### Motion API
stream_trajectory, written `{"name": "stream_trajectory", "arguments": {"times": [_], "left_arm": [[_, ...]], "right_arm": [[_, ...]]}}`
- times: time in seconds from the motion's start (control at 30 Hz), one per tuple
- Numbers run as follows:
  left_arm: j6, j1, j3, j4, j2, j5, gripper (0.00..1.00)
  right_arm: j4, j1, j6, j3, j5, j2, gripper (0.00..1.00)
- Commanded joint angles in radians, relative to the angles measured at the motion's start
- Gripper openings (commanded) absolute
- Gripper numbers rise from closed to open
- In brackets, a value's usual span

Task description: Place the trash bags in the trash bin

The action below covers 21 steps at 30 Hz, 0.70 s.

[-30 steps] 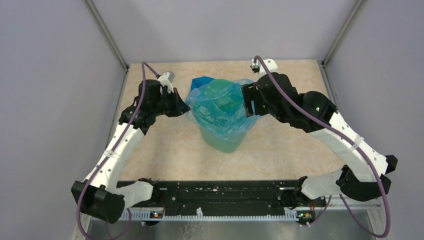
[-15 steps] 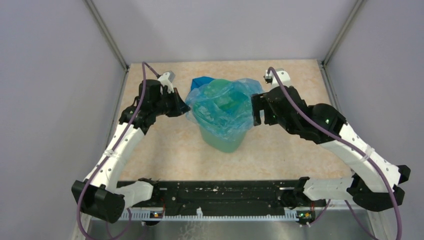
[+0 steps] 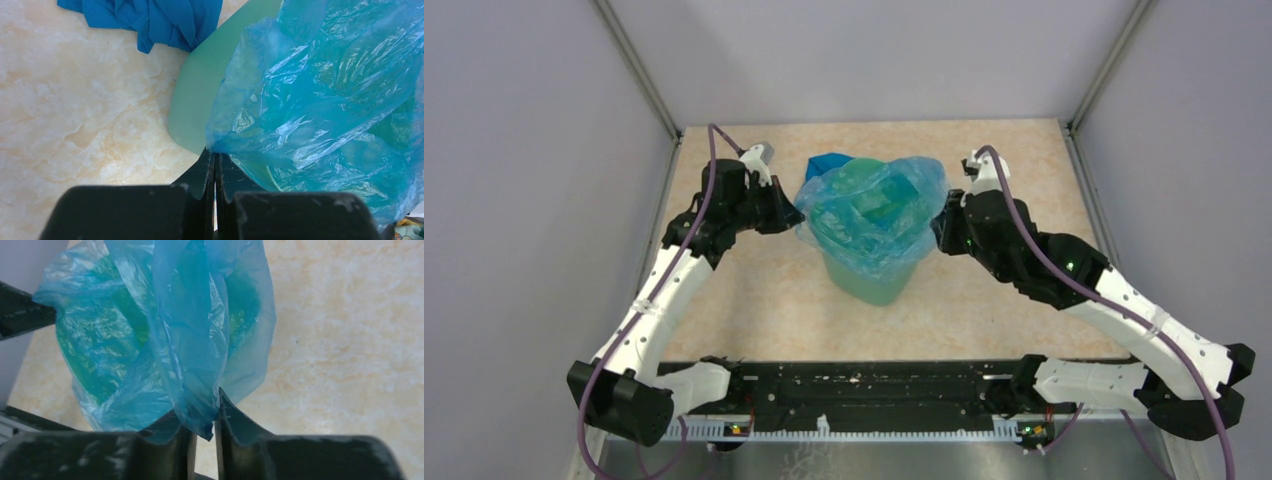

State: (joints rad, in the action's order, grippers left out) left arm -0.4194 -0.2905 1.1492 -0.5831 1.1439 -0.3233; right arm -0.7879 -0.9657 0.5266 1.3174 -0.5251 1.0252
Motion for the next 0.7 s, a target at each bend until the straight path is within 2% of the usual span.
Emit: {"name": "stream_trajectory", "arguments": {"times": [0.0,0.03,0.07,0.27,0.4,0.5,0.67], "left_arm": [[0.01,0.004,-0.011,0.039,0.002,0.003,0.0],[0.009,0.004,-0.014,0.04,0.004,0.003,0.0],[0.008,0.004,-0.018,0.04,0.007,0.002,0.0],[0.0,0.004,-0.054,0.058,0.007,-0.001,0.0],[-0.009,0.004,-0.086,0.082,0.013,0.0,0.0],[-0.02,0.005,-0.107,0.116,0.026,0.005,0.0],[-0.043,0.004,-0.099,0.169,0.066,0.03,0.0]], "right_arm": [[-0.007,0.0,0.042,0.02,-0.057,0.014,0.07],[-0.036,-0.001,0.052,0.014,-0.065,0.013,0.01],[-0.06,-0.001,0.061,0.002,-0.065,0.006,0.0],[-0.12,-0.001,0.099,-0.148,-0.003,-0.054,0.0],[-0.094,-0.001,0.121,-0.257,0.009,-0.056,0.0],[-0.056,0.0,0.128,-0.303,-0.042,-0.041,0.0],[0.012,0.03,0.113,-0.32,-0.09,0.0,0.0]]}}
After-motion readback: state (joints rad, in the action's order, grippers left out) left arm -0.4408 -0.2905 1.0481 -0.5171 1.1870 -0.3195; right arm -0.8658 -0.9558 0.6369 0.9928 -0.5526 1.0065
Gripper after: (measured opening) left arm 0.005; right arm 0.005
